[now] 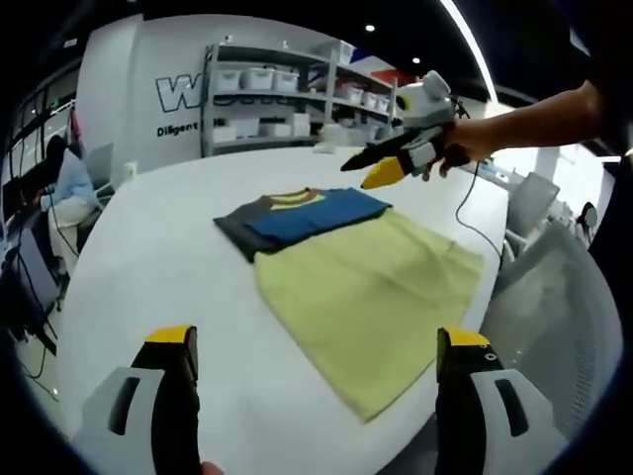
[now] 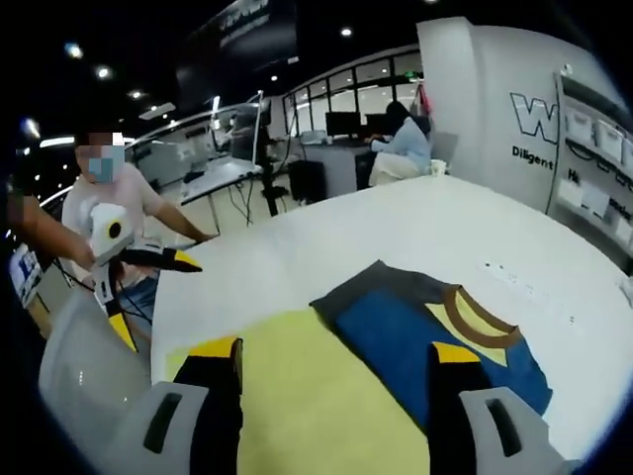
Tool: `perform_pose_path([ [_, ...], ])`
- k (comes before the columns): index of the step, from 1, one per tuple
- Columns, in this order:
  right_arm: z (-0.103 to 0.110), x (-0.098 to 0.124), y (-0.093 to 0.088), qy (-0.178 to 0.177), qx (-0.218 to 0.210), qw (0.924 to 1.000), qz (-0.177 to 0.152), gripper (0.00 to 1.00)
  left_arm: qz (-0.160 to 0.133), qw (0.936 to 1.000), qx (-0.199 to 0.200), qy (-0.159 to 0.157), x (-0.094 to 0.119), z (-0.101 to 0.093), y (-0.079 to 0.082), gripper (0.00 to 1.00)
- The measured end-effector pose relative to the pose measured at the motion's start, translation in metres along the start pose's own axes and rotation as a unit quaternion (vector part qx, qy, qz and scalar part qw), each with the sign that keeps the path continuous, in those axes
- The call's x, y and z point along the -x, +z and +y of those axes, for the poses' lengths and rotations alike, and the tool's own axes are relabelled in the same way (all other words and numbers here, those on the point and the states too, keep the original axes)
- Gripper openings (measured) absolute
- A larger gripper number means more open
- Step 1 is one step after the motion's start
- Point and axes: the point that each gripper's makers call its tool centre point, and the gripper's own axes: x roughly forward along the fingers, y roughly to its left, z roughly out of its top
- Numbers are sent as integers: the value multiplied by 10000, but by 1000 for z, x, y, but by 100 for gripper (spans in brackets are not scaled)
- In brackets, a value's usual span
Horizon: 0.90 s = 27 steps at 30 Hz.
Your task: Fold the garment on the visible template until the final outline fits inside the template.
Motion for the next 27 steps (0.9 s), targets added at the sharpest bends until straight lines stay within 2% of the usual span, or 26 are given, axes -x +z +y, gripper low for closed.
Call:
perform_pose_path([
  [3, 6, 7, -5, 46, 198, 9998, 44, 74, 53, 10000, -49, -50, -1, -3, -2, 96],
  [15, 13, 31, -13, 18, 271, 9996, -46, 78, 205, 9993, -212, -235, -2, -12, -8, 96],
  [27, 8, 69, -46, -149, 203, 9997, 27, 77, 407, 9972, -459, -427, -7, -19, -16, 95],
])
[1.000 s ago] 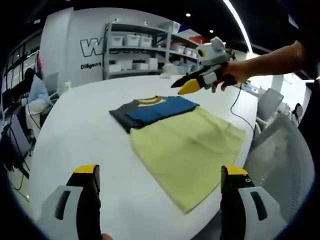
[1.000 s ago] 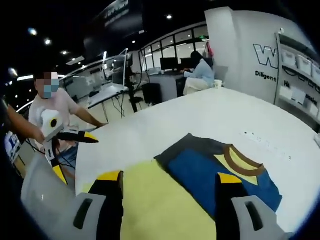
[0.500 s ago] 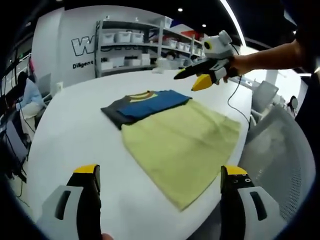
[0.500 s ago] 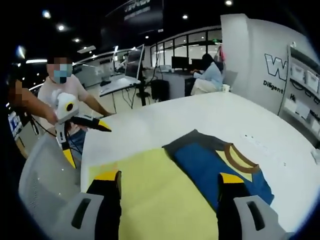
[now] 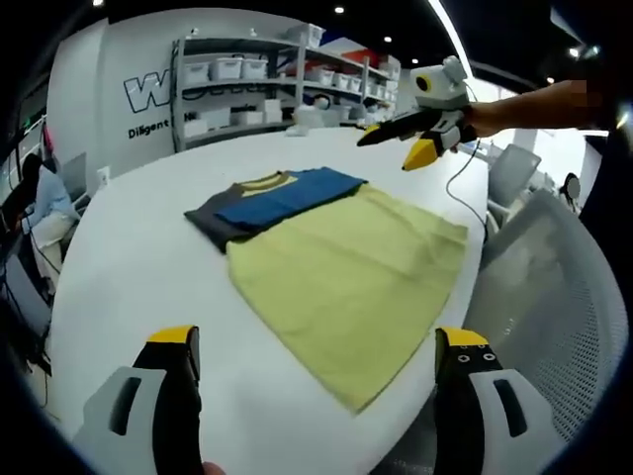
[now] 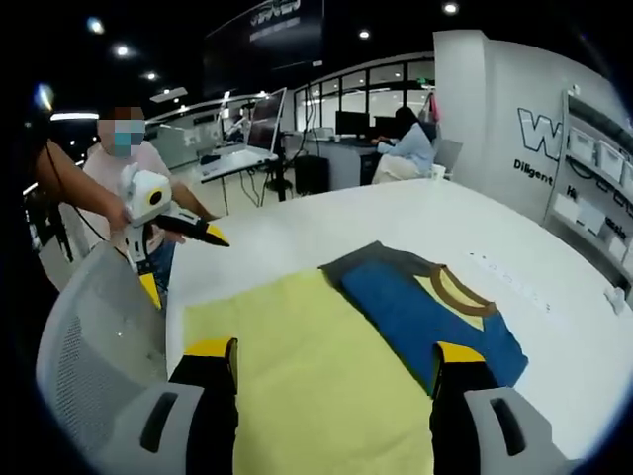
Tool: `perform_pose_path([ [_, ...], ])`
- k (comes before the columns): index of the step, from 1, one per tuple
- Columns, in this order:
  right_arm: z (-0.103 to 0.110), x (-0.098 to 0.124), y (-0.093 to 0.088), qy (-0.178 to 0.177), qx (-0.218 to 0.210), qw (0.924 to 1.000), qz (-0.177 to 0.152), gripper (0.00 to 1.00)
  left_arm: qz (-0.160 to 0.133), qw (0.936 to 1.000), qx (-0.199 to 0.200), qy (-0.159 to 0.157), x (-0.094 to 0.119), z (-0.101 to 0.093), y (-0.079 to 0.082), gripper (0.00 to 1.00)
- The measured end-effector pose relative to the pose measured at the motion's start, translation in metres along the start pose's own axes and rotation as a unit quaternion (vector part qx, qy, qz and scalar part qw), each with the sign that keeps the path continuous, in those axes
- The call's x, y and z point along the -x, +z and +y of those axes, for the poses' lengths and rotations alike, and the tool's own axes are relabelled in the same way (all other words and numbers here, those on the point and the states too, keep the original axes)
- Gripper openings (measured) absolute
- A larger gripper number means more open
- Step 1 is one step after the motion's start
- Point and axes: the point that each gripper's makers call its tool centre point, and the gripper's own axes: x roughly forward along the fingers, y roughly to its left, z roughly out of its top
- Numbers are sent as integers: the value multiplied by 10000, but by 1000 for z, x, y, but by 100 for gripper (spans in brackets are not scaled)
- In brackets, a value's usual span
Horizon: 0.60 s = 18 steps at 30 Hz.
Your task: Fold the garment on the visible template until the final outline fits inside the template.
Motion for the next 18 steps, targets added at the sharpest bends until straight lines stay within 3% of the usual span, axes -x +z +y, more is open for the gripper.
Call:
perform_pose_path([
  [12, 2, 30, -31, -81, -169, 9997, 126, 78, 158, 9993, -257, -230, -6, -9, -4, 91],
  [18, 9, 41, -51, -103, -311, 9993, 178, 79, 400, 9971, -521, -379, -9, -16, -15, 88],
])
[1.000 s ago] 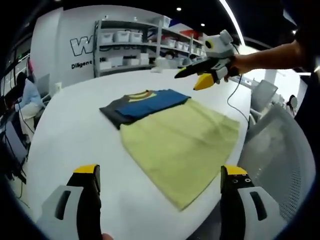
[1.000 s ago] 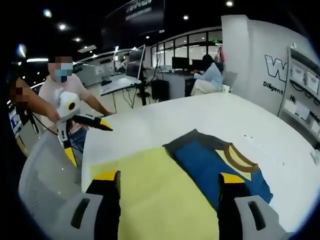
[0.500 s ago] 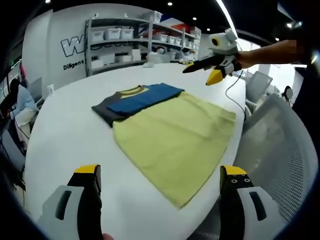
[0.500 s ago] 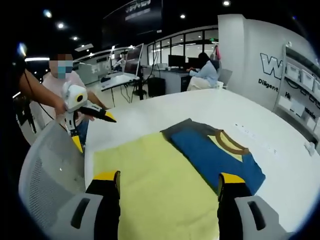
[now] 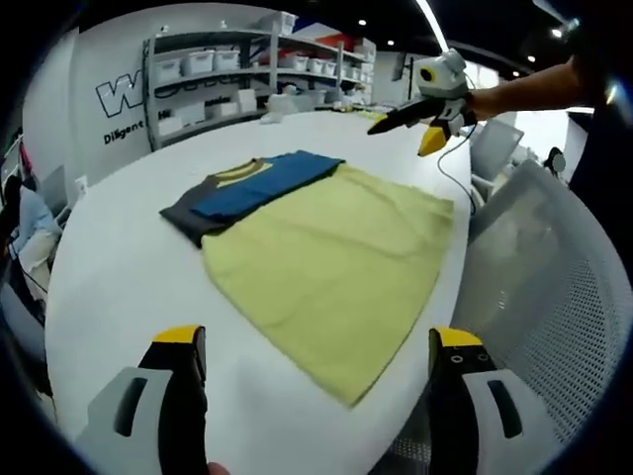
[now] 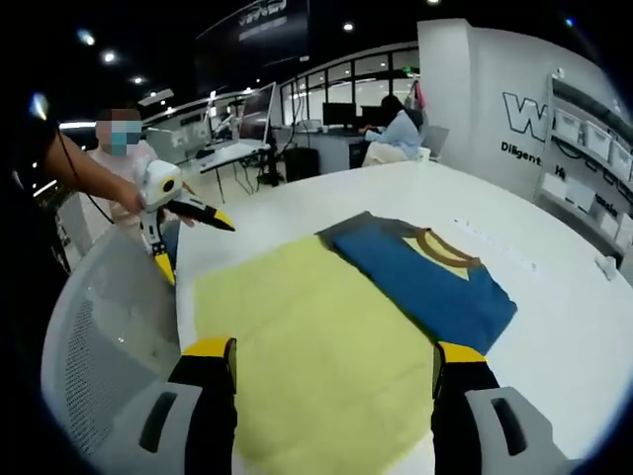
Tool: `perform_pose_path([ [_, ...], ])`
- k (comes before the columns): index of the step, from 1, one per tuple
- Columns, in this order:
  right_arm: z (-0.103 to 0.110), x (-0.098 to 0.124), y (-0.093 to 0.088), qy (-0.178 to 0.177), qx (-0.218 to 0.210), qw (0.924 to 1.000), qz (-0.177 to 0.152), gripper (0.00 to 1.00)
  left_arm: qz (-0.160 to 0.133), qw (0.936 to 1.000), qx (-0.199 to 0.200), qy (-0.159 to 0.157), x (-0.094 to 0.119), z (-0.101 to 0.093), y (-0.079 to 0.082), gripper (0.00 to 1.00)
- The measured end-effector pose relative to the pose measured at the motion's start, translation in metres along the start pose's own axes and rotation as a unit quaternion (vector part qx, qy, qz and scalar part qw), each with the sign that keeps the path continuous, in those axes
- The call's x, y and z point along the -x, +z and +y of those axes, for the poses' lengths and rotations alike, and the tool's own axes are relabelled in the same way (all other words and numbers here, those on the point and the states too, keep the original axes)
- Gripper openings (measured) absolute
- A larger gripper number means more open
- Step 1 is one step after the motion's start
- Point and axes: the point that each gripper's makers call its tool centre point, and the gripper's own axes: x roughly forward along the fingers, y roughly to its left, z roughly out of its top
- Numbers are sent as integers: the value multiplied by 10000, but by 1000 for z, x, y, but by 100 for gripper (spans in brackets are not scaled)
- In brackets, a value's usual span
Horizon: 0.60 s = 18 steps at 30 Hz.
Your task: Fold the garment on the visible template until the final outline fits inside the template.
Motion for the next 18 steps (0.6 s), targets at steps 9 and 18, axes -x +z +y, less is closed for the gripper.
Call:
perform_pose_path([
  [9, 14, 14, -38, 98, -127, 9997, 204, 71, 127, 9997, -122, -160, -4, -7, -4, 80],
  [18, 26, 29, -74, 245, -134, 9979, 586, 54, 319, 9986, -258, -336, -7, -13, -11, 71],
])
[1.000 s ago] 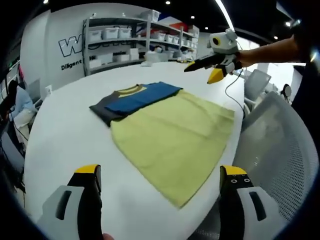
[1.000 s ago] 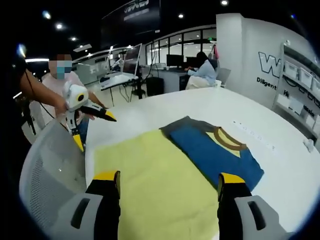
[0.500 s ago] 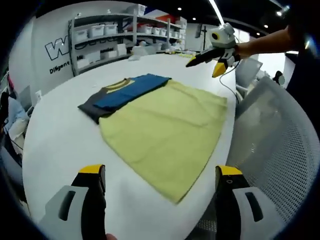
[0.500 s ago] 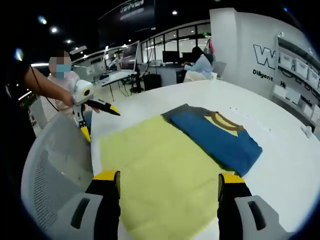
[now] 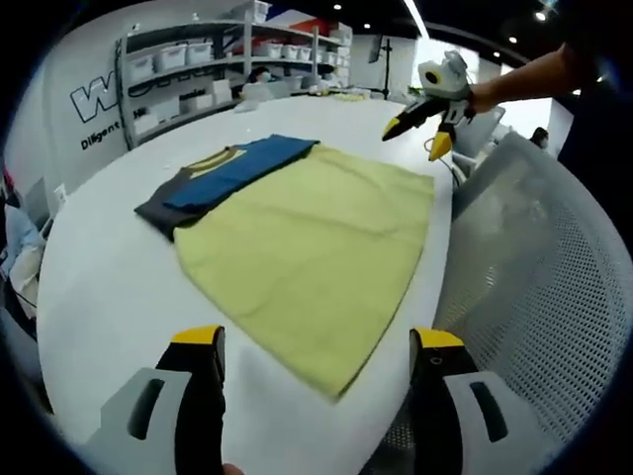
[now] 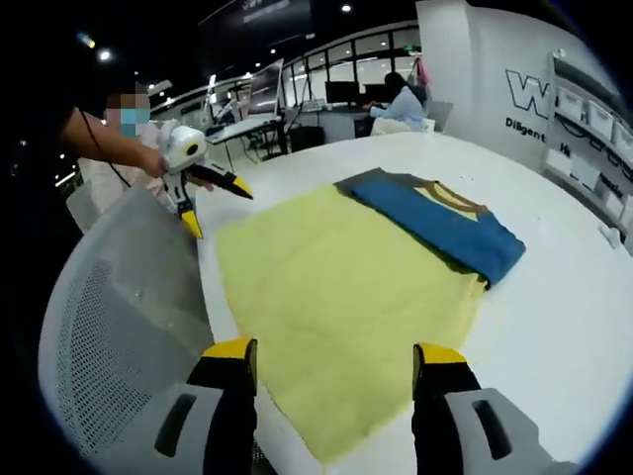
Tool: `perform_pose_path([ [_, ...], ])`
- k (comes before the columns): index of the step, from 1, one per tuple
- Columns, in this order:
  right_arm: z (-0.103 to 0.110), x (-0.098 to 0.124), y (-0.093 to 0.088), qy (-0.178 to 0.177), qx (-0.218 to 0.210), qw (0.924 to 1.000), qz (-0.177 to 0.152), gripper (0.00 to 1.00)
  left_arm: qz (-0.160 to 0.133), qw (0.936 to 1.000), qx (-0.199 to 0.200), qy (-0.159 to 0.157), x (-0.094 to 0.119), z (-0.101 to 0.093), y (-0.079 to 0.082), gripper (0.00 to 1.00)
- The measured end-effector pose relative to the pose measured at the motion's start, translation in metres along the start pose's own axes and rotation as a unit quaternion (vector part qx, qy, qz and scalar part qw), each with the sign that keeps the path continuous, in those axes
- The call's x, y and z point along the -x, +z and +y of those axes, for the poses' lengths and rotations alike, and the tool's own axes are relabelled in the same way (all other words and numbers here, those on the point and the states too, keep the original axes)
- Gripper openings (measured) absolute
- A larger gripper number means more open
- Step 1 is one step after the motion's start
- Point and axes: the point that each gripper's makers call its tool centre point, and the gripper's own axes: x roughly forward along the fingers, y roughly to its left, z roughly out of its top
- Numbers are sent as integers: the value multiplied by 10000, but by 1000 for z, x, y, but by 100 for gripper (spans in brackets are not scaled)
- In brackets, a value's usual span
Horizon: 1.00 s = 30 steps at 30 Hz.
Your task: Fold the garment on the visible template until the final outline fits inside the template.
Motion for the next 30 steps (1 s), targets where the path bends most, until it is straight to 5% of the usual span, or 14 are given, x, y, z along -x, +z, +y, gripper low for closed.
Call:
perform_pose_path([
  [6, 7, 2, -22, 44, 95, 9997, 228, 51, 301, 9993, -77, -223, -1, -8, -10, 54],
  [30, 1, 8, -76, -47, 362, 9957, 853, 24, 717, 9959, -459, -298, -5, -6, -25, 30],
])
